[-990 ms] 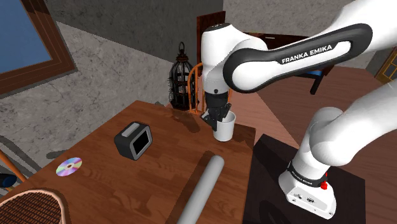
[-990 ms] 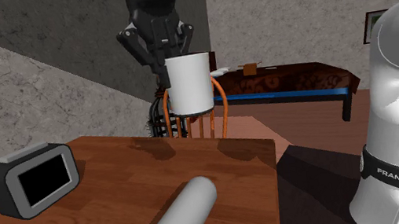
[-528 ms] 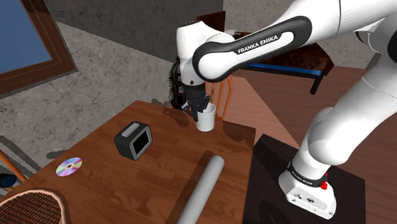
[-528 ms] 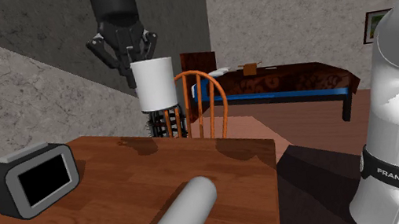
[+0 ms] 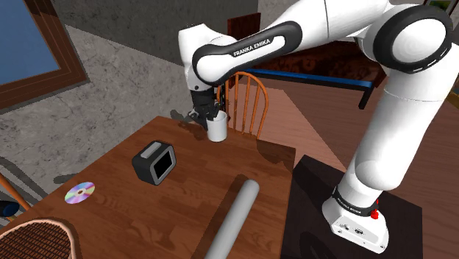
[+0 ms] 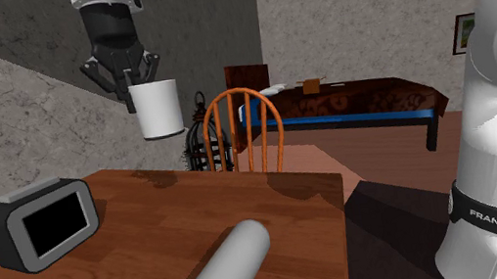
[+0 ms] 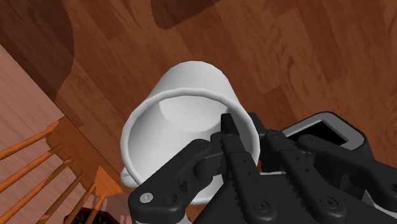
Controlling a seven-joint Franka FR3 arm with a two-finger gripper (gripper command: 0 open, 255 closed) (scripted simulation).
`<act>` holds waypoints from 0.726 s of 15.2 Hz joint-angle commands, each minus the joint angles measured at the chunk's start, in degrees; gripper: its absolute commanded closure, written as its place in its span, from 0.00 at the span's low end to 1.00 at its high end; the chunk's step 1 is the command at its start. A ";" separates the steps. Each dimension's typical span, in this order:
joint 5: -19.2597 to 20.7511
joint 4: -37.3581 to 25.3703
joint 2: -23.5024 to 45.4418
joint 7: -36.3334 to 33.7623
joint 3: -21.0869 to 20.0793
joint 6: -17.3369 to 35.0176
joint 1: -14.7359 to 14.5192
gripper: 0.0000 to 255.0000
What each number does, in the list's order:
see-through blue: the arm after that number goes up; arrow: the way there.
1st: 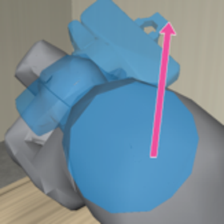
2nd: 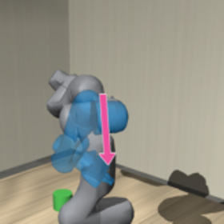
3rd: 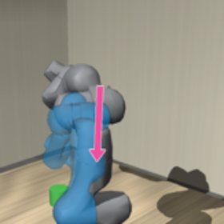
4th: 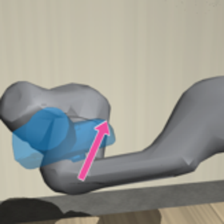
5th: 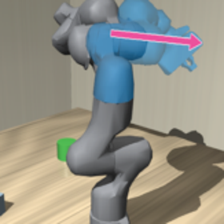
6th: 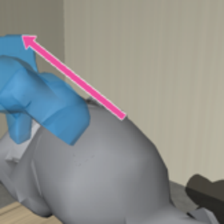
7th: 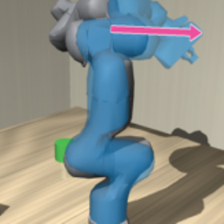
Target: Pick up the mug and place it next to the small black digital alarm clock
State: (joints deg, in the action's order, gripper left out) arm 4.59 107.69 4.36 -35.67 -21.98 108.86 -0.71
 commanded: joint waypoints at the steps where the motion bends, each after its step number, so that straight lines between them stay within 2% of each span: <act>1: 1.85 -6.23 4.88 -0.32 0.19 -1.73 -0.16 1.00; 4: 4.35 -15.81 12.16 -0.38 0.75 -4.51 -0.89 1.00; 5: 4.51 -16.58 12.71 -0.37 0.85 -4.75 -1.01 1.00; 11: 4.96 -13.04 13.53 -0.84 1.06 -0.48 -0.96 1.00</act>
State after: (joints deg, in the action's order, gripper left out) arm 9.41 94.26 17.58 -36.44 -20.98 107.68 -1.67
